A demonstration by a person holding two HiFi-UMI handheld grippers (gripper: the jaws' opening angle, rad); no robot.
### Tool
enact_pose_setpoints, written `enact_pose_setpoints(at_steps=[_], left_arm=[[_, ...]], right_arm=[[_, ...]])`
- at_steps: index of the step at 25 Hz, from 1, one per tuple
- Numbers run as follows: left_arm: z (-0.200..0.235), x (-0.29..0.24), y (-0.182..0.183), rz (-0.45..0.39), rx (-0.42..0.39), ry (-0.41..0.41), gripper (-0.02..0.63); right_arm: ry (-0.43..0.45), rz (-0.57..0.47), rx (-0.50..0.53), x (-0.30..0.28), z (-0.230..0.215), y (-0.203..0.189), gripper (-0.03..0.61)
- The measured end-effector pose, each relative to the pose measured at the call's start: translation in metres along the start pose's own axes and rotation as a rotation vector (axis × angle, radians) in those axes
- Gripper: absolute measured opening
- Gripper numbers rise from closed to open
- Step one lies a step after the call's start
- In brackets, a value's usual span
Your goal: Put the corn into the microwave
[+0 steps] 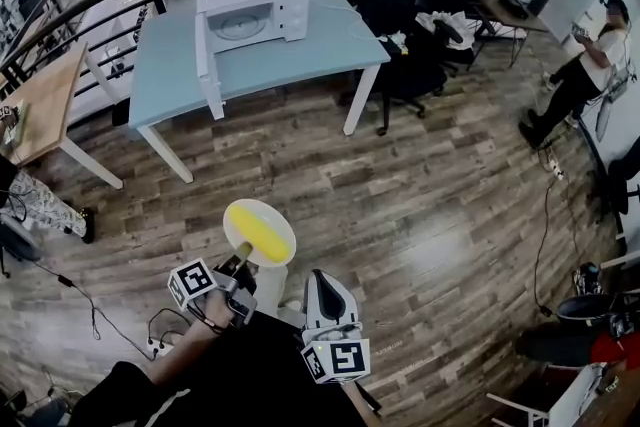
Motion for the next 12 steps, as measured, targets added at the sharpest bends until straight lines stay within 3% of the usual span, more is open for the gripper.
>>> enact_pose_setpoints(at_steps=[12], left_arm=[[-0.002, -0.04, -0.006, 0.047, -0.012, -0.001, 0.015]], right_arm=[[-0.047, 0.031, 0.007, -0.014, -0.032, -0.002, 0.008]])
Point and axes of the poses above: the fingertips, and each gripper's own axes: x backward along the fingers, z to its left, y out of its top, the point moved 8 cm from there along x, backward along the fingers, and after that the axes turned 3 degrees about y, right-handed, at the moved point
